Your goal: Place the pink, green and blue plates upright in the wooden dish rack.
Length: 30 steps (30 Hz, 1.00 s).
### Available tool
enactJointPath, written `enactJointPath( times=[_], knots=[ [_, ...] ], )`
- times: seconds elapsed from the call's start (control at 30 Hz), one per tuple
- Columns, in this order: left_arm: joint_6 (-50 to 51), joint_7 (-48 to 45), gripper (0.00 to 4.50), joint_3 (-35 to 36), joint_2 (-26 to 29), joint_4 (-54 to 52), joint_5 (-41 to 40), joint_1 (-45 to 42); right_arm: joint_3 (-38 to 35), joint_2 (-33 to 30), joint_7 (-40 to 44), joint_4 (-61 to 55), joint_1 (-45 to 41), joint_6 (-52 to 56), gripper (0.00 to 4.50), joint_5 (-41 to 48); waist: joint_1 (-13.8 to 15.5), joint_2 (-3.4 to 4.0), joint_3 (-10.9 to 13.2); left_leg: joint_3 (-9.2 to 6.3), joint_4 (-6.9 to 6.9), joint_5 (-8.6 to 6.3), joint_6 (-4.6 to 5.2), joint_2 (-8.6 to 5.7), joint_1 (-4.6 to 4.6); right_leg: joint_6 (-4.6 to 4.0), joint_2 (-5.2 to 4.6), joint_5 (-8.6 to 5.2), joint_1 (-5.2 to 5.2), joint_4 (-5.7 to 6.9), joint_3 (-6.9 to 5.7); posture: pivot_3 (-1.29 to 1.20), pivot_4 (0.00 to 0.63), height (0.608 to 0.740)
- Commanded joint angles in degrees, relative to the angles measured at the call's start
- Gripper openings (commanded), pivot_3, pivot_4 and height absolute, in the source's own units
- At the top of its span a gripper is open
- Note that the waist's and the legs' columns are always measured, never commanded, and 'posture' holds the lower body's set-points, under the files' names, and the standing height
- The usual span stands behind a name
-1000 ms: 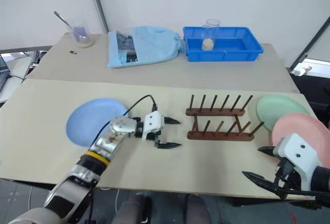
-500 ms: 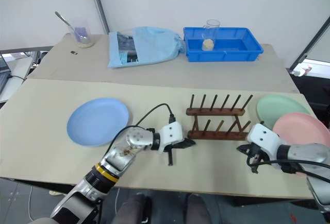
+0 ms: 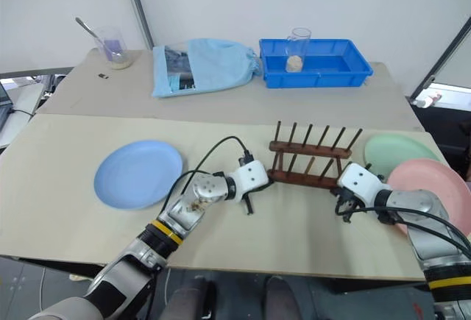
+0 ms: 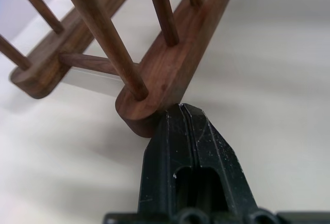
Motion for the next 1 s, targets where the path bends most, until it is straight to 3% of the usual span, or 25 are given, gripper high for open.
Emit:
enactJointPath(
  times=[0.03, 0.6, 0.7, 0.83, 0.97, 1.0],
  knots=[
    [-2.03, 0.64, 0.00, 0.89, -1.03, 0.35, 0.06, -1.47, -0.48, 0.08, -1.28, 2.66, -2.36, -2.41, 0.02, -1.17, -0.05, 0.00, 0.00, 0.01, 0.00, 0.00, 0.00, 0.00, 0.00, 0.00, 0.00, 0.00, 0.00, 0.00, 0.01, 0.00, 0.150, 0.725],
    [-5.57, 2.61, 0.00, 3.06, -2.31, 7.61, 0.38, -5.05, 0.31, 1.53, -1.62, 6.90, -6.61, -5.17, 0.02, -2.79, -0.64, 0.00, 0.00, 0.02, -0.03, 0.00, 0.02, 0.01, 0.00, 0.02, 0.03, 0.02, -0.02, 0.01, 0.06, 0.00, 0.150, 0.725],
    [-6.65, 0.11, 0.00, 3.43, -1.99, 4.95, -1.39, -3.51, 0.03, 0.98, -0.35, 4.94, -5.81, -3.91, 0.02, -1.96, -0.59, 0.00, 0.00, 0.01, -0.04, 0.00, 0.02, 0.00, -0.01, 0.03, 0.03, 0.02, -0.02, 0.00, 0.05, 0.00, 0.150, 0.725],
    [-3.21, -7.51, 0.00, 4.13, 2.10, -6.77, -6.04, 2.77, -4.74, -1.33, 4.12, -5.27, 0.64, 1.39, 0.02, 4.15, -0.56, 0.04, -0.02, 0.01, -0.09, -0.06, 0.11, 0.02, -0.03, 0.07, 0.04, 0.04, -0.04, 0.01, 0.06, 0.00, 0.150, 0.725],
    [1.86, -14.35, 1.09, 5.02, 8.32, -19.00, -10.98, 8.56, -13.36, -3.60, 5.85, -18.64, 10.68, 6.77, 1.14, 9.36, -0.50, 0.10, -0.04, 0.01, -0.15, -0.10, 0.18, 0.03, -0.03, 0.20, 0.04, 0.08, -0.10, 0.02, 0.05, 0.00, 0.150, 0.725],
    [2.59, -16.14, 1.64, 5.46, 9.99, -22.25, -12.60, 9.77, -16.61, -3.66, 5.85, -22.80, 13.63, 8.89, 1.58, 10.81, -0.43, 0.10, -0.04, 0.01, -0.15, -0.10, 0.18, 0.04, -0.04, 0.17, 0.04, 0.06, -0.11, 0.03, 0.05, 0.00, 0.150, 0.725]
  ],
)
